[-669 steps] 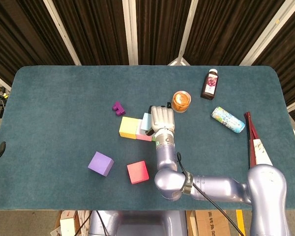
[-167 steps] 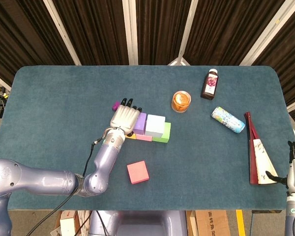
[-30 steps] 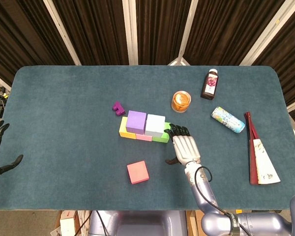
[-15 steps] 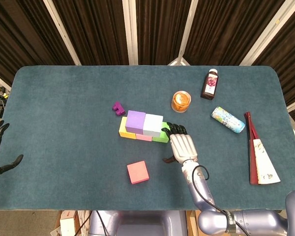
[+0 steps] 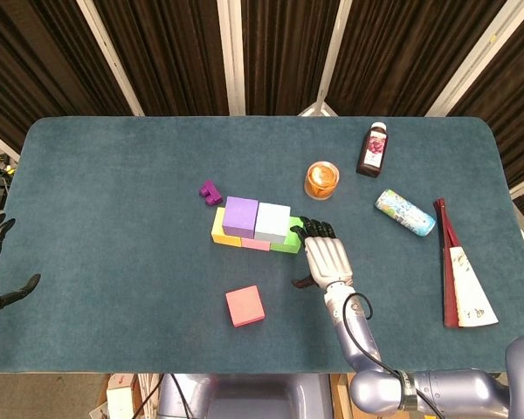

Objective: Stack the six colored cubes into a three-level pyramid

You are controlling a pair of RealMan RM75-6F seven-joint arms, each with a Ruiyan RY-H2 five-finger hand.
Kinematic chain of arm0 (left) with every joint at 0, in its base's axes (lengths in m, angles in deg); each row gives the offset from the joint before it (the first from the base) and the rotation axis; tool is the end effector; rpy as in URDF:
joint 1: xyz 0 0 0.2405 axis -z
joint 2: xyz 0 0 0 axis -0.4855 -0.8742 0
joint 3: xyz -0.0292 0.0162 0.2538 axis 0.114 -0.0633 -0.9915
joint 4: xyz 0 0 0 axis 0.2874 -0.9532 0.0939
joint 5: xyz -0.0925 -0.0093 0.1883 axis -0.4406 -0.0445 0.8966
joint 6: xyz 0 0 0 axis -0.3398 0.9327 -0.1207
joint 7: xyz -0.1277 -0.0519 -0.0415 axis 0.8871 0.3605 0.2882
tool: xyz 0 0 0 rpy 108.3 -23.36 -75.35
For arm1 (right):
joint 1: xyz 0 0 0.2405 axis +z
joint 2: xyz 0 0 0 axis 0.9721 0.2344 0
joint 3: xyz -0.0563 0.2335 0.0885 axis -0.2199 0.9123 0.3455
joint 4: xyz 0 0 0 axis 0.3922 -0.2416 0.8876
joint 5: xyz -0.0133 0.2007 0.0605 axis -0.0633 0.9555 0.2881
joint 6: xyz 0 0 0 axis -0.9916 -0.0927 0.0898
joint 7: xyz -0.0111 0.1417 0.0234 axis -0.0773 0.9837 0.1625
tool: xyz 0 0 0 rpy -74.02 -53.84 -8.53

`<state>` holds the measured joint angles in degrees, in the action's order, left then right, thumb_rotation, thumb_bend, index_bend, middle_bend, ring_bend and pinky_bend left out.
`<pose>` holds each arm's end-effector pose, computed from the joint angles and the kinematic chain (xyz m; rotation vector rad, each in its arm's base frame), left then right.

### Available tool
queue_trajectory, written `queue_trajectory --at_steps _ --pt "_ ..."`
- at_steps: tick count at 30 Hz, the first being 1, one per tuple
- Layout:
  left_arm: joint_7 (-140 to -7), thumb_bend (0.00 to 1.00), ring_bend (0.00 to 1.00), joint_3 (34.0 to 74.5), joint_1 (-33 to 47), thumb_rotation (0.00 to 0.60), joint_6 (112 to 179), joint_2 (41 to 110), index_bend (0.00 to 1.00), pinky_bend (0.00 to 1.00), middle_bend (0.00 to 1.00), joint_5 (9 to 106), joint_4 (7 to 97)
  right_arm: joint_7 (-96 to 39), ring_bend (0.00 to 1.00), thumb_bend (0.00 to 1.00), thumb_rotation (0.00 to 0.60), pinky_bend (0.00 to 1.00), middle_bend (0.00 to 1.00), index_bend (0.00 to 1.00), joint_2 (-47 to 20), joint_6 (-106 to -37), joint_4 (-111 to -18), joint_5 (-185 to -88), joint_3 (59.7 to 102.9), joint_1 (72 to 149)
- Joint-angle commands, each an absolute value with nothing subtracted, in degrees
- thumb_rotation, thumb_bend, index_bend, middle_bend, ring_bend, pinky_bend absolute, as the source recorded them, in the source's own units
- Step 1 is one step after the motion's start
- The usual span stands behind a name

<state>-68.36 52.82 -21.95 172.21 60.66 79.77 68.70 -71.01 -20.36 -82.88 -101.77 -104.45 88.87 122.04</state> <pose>-0.3032 0.2055 0.1670 -1.2357 -0.8457 -1.0907 -0.0841 -0.3032 0.0021 1.5868 -1.2917 0.8659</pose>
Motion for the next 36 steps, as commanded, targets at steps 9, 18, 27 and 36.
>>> queue_trajectory --at_steps 9,18,27,36 --pt "-68.6 0.26 0.0 53.0 -22.1 0.6 172.2 60.8 0.1 0.0 0.04 80.0 68.7 -71.5 0.0 0.1 0.6 0.0 0.07 0.19 -18.3 -84.5 -104.0 -105.2 87.8 121.6" --pt "-67.7 0.26 0.0 53.4 -22.2 0.6 172.8 60.7 0.1 0.0 0.04 80.6 68.0 -71.9 0.0 0.1 0.6 0.0 0.07 0.19 -13.2 -88.7 -109.1 -106.9 86.0 118.8" --pt "-66.8 0.26 0.0 53.6 -21.8 0.6 172.0 60.9 0.1 0.0 0.04 80.6 67.1 -65.1 0.0 0.1 0.6 0.0 0.08 0.19 -4.0 -83.6 -116.5 -116.7 76.1 111.9" --pt "-66.0 0.27 0.0 55.1 -21.8 0.6 172.4 61.5 0.1 0.0 0.04 79.1 66.2 -55.0 0.0 0.1 0.6 0.0 0.09 0.19 -2.9 -76.7 -113.6 -133.9 68.9 107.6"
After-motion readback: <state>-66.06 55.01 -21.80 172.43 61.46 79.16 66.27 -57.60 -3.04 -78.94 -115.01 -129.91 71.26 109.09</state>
